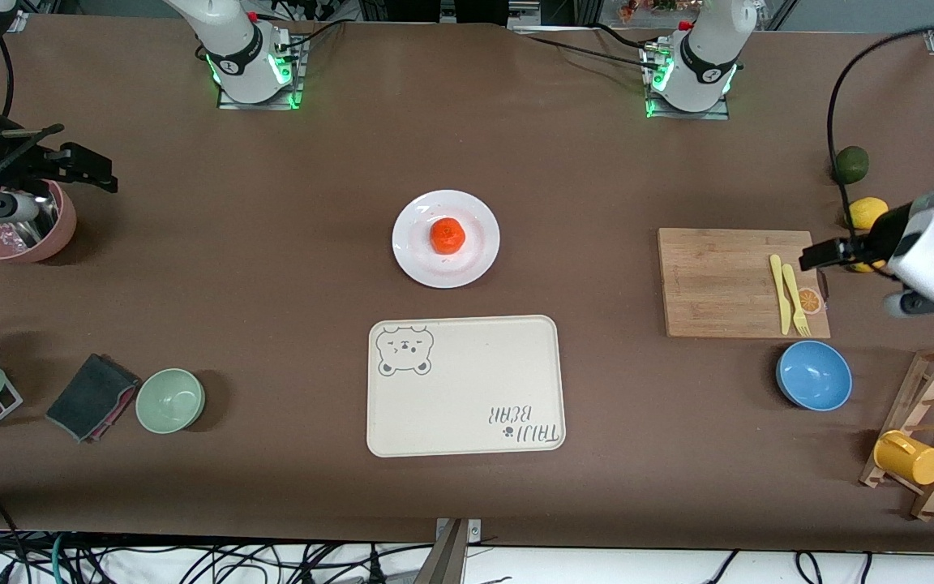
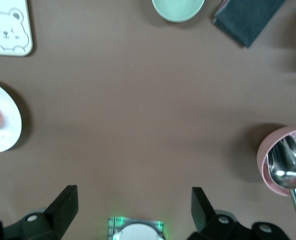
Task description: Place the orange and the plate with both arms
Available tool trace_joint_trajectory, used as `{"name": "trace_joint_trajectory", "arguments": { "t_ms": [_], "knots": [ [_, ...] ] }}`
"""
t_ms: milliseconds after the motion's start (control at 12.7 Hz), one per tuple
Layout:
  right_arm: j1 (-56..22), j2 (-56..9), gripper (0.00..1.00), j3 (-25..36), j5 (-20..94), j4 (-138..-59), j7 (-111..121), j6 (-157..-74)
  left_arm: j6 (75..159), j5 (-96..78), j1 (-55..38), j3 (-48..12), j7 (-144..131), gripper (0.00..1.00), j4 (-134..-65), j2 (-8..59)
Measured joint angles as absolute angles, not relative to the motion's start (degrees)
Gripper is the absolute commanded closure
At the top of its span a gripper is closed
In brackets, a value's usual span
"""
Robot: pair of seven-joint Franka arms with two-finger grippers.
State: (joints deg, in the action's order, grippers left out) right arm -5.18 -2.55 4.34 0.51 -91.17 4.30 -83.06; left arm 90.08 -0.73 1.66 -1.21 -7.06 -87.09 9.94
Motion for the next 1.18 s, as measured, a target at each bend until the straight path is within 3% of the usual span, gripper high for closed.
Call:
{"name": "trace_joint_trajectory", "arguments": {
  "t_ms": [315,1183],
  "knots": [
    [-4.89,-2.55,0.0,4.62,0.41,-91.17,4.28,-82.76,90.2,-0.73,-4.09,3.96,-4.74,0.0,-94.03,2.35],
    [-5.11,-9.4,0.0,4.42,0.51,-90.13,5.51,-84.56,93.93,-0.74,-4.29,4.59,-3.45,0.0,-95.62,2.79]
  ]
}}
